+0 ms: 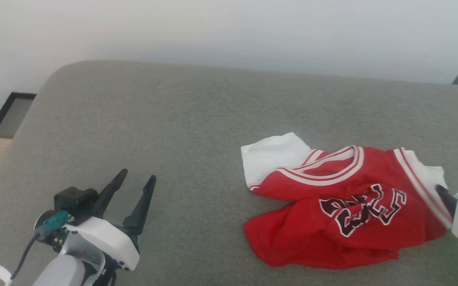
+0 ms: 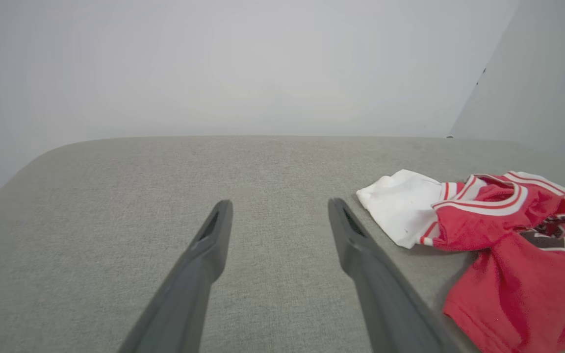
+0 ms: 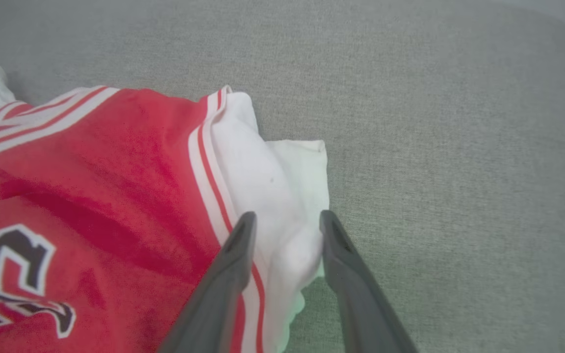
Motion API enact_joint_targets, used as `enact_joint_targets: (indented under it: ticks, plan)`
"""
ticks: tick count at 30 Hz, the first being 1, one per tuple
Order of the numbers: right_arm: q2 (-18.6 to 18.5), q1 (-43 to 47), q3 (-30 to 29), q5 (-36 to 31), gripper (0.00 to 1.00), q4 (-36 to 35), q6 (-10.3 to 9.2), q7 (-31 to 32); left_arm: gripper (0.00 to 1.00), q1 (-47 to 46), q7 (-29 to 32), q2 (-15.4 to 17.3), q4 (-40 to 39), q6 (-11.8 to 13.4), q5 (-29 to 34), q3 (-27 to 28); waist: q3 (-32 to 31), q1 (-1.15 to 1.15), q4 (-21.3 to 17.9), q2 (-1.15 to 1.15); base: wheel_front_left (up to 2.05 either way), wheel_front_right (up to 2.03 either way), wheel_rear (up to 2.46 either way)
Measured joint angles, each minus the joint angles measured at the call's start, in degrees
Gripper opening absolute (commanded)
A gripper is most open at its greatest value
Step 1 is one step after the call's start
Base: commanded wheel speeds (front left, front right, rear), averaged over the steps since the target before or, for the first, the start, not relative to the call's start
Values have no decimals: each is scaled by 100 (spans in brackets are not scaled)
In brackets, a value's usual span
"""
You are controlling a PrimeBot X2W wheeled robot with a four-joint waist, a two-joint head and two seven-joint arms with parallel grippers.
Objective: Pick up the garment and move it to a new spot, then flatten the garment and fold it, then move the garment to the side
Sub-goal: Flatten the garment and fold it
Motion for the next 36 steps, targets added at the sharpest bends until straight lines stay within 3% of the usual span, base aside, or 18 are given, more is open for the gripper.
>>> enact_joint_targets:
  ticks: [9, 19, 26, 36]
  plan:
    - [131, -1, -250, -379, 100, -812, 0, -634, 100, -142, 912, 332, -526, -188, -172, -338, -184, 0, -451, 0, 0, 0, 0]
    - [811, 485, -926, -1096, 100, -2037, -1, -1461, 100, -500, 1808, 573, -917, -310, -167, -939, -245, 0, -1130, 0, 0, 0, 0]
    - [1352, 861, -1177, -1424, 100, -2703, -4, -1650, 100, -962, 2072, 650, -519, -360, -107, -1462, -31, 0, -1561, 0, 0, 0, 0]
    - [1692, 1020, -1166, -1563, 100, -3095, -4, -1701, 100, -1653, 2165, 517, 464, -383, 10, -2106, 468, 0, -2047, 0, 0, 0, 0]
